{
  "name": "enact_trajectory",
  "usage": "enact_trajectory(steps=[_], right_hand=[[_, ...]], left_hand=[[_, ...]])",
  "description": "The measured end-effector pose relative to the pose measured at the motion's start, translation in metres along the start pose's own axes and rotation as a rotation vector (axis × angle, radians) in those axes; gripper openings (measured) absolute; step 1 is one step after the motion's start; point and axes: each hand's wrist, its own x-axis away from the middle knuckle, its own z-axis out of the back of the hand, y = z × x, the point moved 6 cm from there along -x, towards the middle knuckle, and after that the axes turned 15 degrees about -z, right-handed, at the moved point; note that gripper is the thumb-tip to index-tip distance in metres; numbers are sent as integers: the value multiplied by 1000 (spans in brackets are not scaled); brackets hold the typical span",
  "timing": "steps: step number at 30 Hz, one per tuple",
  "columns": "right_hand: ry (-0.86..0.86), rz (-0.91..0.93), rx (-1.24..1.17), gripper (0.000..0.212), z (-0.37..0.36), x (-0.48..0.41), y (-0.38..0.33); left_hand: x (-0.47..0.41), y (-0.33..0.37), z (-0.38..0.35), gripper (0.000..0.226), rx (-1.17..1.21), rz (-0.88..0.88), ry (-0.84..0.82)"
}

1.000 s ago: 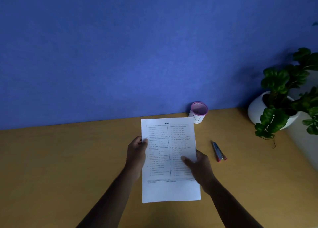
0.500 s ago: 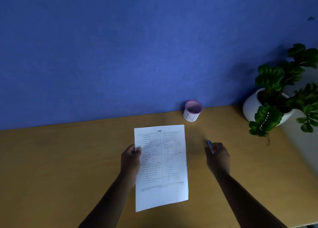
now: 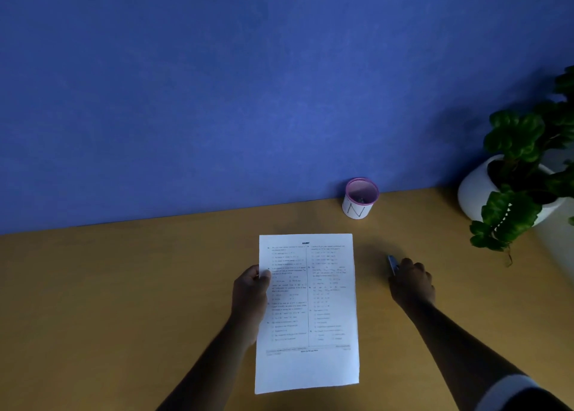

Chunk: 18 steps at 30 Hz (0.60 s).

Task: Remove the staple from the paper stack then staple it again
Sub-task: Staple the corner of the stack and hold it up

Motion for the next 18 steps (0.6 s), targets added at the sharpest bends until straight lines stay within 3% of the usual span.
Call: enact_trajectory(steps=[3,6,10,15,18], right_hand=[[-31,-59,-151,38,3,-4,0],[-47,-34,-405,25,22,7,-17],[-128,-18,-946,15,64,43,-45],[-462,302,-1380,11,111,83,-85],[-626,524,-1292,24,127,117,-109]], left_hand=[[1,2,-1,22,-11,-9,-5],[3,3,-2,23,-7,-9,-33],[5,6,-1,22,-41,-22,-72],[11,18,-1,24,-70,-62,-120],[17,28,-5,22,-45,-118,-162]])
